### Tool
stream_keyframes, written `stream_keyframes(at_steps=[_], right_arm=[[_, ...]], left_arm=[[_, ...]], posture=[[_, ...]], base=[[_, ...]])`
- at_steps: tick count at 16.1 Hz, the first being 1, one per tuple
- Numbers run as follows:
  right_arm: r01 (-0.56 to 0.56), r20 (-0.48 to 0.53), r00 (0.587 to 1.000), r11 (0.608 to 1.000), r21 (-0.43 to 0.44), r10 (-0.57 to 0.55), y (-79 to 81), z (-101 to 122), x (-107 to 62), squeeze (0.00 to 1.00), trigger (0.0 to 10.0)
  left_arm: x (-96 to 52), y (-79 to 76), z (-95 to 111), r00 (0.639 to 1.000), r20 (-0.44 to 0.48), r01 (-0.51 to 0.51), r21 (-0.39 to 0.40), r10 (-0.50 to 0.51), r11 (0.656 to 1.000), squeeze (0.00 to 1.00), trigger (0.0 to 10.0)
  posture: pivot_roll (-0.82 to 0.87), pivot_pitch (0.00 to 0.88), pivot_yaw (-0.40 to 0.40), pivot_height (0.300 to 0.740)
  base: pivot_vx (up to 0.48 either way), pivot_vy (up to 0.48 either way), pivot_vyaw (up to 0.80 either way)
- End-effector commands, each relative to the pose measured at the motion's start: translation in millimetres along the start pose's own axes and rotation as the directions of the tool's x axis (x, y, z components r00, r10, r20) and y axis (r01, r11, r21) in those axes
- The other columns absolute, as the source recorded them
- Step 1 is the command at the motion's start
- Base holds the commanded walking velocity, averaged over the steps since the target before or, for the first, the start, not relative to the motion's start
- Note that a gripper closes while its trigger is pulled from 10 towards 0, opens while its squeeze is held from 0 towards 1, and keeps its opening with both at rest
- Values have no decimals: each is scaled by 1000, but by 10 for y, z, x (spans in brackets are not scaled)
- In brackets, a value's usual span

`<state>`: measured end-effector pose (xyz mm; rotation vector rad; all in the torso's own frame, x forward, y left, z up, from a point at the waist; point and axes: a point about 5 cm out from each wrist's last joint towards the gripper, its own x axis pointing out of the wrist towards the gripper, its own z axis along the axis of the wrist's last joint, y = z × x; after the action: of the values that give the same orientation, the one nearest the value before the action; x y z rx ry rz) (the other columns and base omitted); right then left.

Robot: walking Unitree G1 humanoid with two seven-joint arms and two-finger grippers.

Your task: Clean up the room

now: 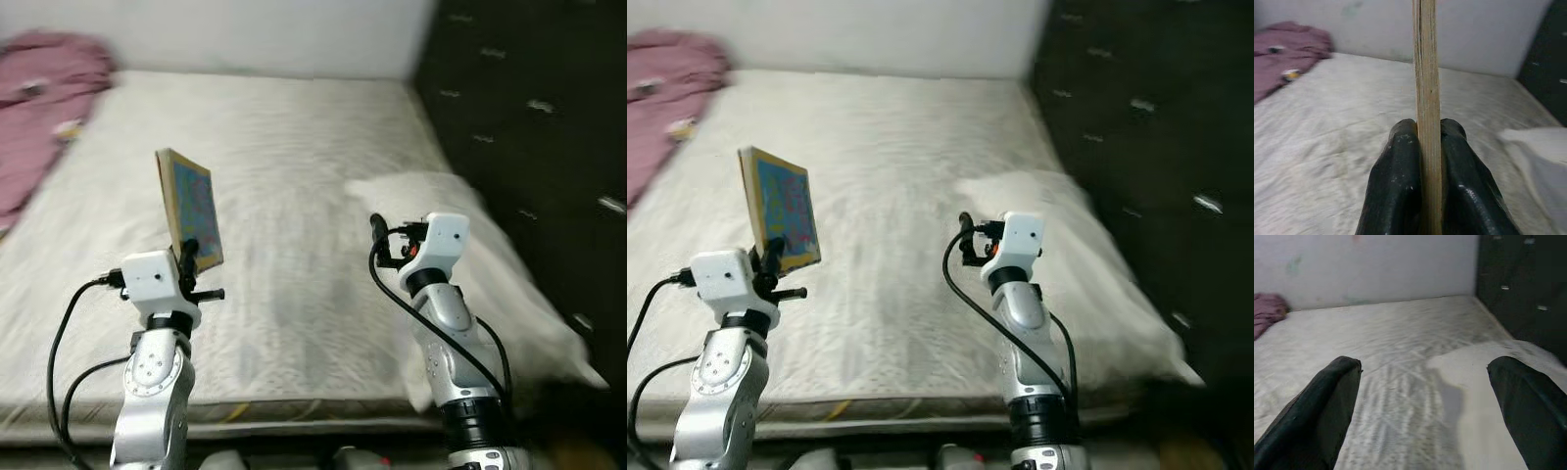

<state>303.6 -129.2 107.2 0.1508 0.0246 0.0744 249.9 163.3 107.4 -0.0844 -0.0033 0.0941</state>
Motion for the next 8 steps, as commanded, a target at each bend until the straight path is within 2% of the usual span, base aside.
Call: stream_keyframes(at_steps=[1, 4, 5, 8], right_arm=[[12, 12, 1000, 1000, -2, -12, -18, 32, 23, 0, 10000], [15, 12, 1000, 1000, -3, -15, -32, 31, 16, 0, 10000], [14, 14, 1000, 1000, -6, -14, -35, 38, 15, 0, 10000], [9, 14, 1000, 1000, 0, -9, -16, 30, 8, 0, 10000]], left_arm=[[27, -15, 47, 1000, 8, -17, 11, 16, 1000, 0, 10000], [8, 3, 22, 1000, -6, -21, -6, 21, 1000, 0, 10000], [5, 24, 28, 999, -6, -42, 26, 42, 999, 0, 10000], [2, -15, 34, 1000, 2, -20, 25, 20, 999, 0, 10000]], posture=[[-20, 15, -19, 740], [-21, 13, -19, 740], [-20, 17, -21, 740], [-19, 21, -22, 740]], base=[[0, 0, -800], [0, 0, -760], [0, 0, 0], [0, 0, 0]])
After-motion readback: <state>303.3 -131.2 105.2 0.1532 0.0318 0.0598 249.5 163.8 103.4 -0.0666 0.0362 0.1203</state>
